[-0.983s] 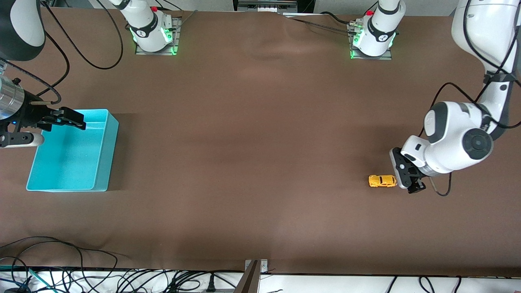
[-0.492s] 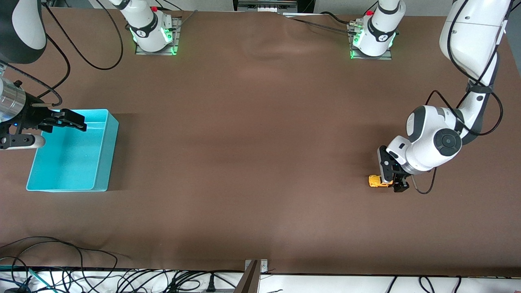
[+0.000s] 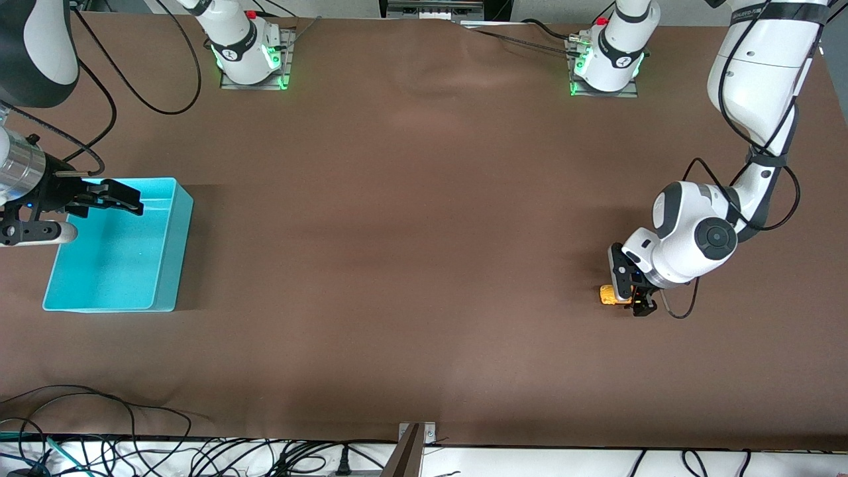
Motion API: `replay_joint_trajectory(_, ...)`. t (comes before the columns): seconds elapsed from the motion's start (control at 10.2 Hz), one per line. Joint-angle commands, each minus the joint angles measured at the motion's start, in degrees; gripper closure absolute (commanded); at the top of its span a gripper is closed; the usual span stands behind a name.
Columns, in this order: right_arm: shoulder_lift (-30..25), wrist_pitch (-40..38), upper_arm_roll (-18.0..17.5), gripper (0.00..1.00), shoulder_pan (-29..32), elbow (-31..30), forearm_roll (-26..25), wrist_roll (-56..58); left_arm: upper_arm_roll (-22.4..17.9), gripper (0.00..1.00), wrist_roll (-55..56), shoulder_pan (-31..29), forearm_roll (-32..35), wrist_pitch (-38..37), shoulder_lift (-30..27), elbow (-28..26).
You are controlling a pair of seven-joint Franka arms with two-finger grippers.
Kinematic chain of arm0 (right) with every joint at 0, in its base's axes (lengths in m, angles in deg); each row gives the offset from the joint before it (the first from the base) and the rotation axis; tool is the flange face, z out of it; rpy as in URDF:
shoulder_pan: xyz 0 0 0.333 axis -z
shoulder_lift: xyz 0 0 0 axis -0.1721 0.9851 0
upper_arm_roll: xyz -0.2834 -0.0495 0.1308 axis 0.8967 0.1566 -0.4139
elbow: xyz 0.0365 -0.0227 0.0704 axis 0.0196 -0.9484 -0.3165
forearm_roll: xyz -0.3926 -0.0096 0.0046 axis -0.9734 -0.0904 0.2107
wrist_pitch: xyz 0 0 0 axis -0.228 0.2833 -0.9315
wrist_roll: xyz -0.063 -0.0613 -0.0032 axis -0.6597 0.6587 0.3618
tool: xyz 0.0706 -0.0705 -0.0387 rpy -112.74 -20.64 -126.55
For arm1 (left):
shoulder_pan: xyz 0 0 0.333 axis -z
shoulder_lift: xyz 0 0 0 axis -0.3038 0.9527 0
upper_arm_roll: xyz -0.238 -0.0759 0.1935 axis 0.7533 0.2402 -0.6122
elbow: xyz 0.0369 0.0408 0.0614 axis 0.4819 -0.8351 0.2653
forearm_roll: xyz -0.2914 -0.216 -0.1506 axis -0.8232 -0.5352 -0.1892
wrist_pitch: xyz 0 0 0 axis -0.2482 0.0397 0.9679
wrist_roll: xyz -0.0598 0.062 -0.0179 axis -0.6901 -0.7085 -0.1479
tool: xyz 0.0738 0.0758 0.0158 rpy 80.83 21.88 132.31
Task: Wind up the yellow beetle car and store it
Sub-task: 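Close the left gripper around the yellow car's body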
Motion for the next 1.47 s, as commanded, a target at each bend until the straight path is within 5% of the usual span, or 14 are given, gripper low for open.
replay_joint_trajectory(0.0,0.16,0.09,0.01,0.00,-0.03,0.87,0.94,-0.28,0.09,0.00,-0.88,-0.80,1.51,1.25,1.34,0.85)
replay_joint_trajectory(0.1,0.24,0.27,0.01,0.00,-0.03,0.87,0.68,-0.11,0.09,0.01,-0.88,-1.07,1.51,1.60,1.51,0.77)
replay_joint_trajectory(0.2,0.24,0.88,0.01,0.00,0.06,0.70,0.77,-0.02,0.09,0.23,-0.88,-0.98,1.51,1.60,1.60,0.77)
replay_joint_trajectory(0.29,0.16,0.88,0.01,0.00,0.06,0.78,0.59,-0.02,0.09,0.64,-0.88,-0.72,1.51,1.52,1.52,0.77)
replay_joint_trajectory(0.39,-0.02,0.88,0.01,0.00,-0.02,0.87,0.85,-0.02,0.09,0.88,-0.96,-0.72,1.51,1.34,1.52,0.68)
replay_joint_trajectory(0.49,0.07,0.97,0.01,0.00,0.06,0.87,0.86,-0.02,0.09,0.95,-1.31,-0.63,1.51,1.17,1.43,0.76)
replay_joint_trajectory(1.38,0.15,1.59,0.01,0.00,0.24,0.87,0.94,0.42,0.17,0.95,-8.00,-0.80,1.43,0.64,1.86,0.76)
